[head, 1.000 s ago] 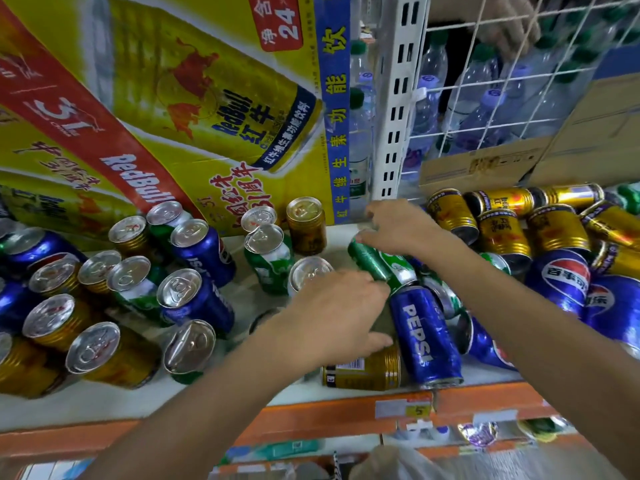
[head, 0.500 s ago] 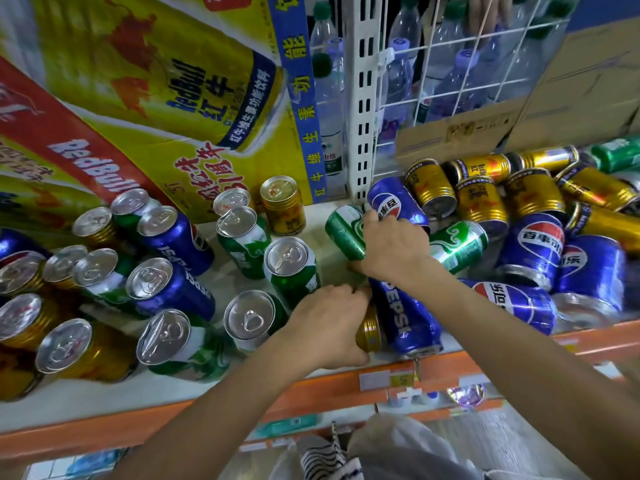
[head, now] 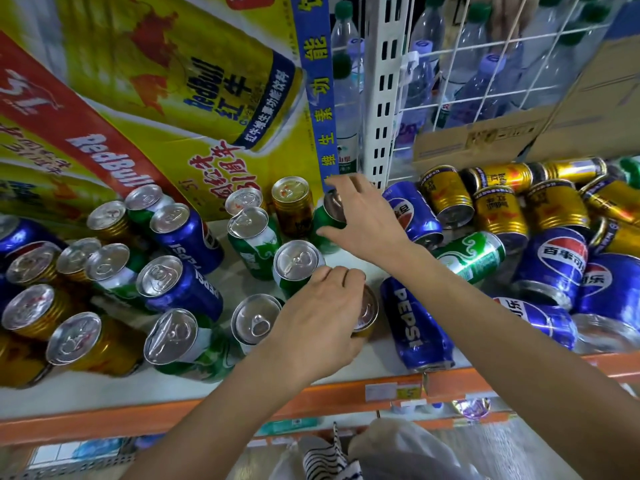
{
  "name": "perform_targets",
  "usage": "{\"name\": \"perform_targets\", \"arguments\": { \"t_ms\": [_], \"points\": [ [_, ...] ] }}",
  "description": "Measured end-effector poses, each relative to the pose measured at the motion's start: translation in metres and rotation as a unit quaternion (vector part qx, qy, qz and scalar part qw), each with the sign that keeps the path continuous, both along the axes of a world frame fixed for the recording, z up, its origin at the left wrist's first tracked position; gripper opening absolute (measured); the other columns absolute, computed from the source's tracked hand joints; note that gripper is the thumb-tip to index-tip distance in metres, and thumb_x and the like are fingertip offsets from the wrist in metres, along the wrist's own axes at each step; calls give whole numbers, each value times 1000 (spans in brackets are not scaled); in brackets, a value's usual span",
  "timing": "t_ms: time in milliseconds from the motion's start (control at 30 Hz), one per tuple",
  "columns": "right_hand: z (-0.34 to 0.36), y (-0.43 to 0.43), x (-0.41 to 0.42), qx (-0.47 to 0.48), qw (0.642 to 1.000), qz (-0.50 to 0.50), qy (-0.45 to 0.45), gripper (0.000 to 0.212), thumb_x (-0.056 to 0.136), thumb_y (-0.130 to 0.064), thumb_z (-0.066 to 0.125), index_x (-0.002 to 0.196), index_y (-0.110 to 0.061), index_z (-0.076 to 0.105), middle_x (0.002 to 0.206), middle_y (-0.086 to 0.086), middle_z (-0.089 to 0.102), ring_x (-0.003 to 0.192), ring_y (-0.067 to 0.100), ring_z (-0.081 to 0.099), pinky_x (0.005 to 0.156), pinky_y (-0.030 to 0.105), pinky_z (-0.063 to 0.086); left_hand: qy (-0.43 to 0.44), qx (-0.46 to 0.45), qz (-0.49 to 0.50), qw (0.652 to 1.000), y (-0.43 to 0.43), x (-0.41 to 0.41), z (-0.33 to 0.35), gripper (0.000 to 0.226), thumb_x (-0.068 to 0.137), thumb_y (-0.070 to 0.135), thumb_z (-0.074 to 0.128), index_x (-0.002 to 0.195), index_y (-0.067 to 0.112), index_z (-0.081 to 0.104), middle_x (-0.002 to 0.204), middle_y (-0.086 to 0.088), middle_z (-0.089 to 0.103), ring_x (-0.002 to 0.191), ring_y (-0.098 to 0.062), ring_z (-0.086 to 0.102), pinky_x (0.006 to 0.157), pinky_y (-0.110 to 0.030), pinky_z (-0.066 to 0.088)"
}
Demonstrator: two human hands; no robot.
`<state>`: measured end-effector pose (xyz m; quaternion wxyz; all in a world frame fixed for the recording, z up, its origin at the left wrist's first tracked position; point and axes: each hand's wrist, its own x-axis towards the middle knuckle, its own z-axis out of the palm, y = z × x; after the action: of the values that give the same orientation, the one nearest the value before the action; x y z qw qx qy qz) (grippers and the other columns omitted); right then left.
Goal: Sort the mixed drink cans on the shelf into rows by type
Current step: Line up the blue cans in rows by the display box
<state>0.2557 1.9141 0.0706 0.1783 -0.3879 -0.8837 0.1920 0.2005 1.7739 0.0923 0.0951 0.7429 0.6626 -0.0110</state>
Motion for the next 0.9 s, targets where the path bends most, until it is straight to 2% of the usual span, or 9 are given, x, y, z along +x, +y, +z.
{"name": "perform_targets", "arguments": {
  "t_ms": [133,167,233,267,367,500,600,733,900],
  "points": [
    [-5,10,-6,-34,998,55,12,76,82,-30,72,144,-9,33,145,11,35,133,26,35,108,28,26,32,10,-1,999,-2,4,-1,74,86,42,62,142,9,27,141,-7,28,134,-23,19,113,-29,19],
    [-6,12,-7,-50,996,71,12,76,83,-27,71,145,-9,31,148,10,32,135,24,33,108,23,23,44,26,-17,999,-2,3,-4,76,81,44,68,139,6,35,140,-10,34,136,-25,23,113,-30,22],
    [-6,17,-8,-79,992,93,13,74,85,-20,68,147,-9,29,151,8,28,138,22,30,107,18,19,80,52,-34,995,-1,5,-1,78,56,51,83,116,6,61,124,-12,56,128,-28,46,104,-29,39],
    [-6,20,-7,-88,991,98,13,72,86,-18,67,147,-10,28,151,7,28,138,22,29,107,18,19,82,73,-38,993,0,8,2,76,51,52,85,110,9,65,119,-11,60,125,-27,50,101,-30,43],
    [-1,23,1,-101,988,121,1,70,89,-16,63,148,-12,26,152,7,29,138,21,29,103,14,19,36,77,-80,993,0,16,-6,63,77,33,74,130,10,49,139,-11,41,141,-26,25,112,-33,28],
    [10,22,28,-91,986,140,-26,62,91,-14,58,147,-18,31,145,8,40,132,22,38,102,18,24,28,61,-90,994,4,24,-15,60,53,18,87,107,14,62,113,-7,60,119,-27,53,85,-36,56],
    [19,18,60,-73,983,147,-76,56,93,-7,51,145,-17,33,145,7,41,128,21,39,98,21,25,29,63,-115,991,9,37,-22,61,50,8,81,108,16,64,108,-6,62,107,-25,58,71,-37,58],
    [16,18,104,-63,984,114,-123,60,89,-1,47,145,-18,32,141,9,42,127,25,42,102,28,33,47,120,-149,980,13,58,-29,45,68,15,49,108,21,68,117,-6,64,116,-27,58,92,-34,50],
    [2,19,153,-66,960,126,-241,74,80,0,53,146,-22,30,152,2,29,138,23,29,112,42,29,69,73,-181,978,17,68,-44,58,51,13,80,107,23,67,121,-4,62,122,-26,54,105,-40,37]
  ]
}}
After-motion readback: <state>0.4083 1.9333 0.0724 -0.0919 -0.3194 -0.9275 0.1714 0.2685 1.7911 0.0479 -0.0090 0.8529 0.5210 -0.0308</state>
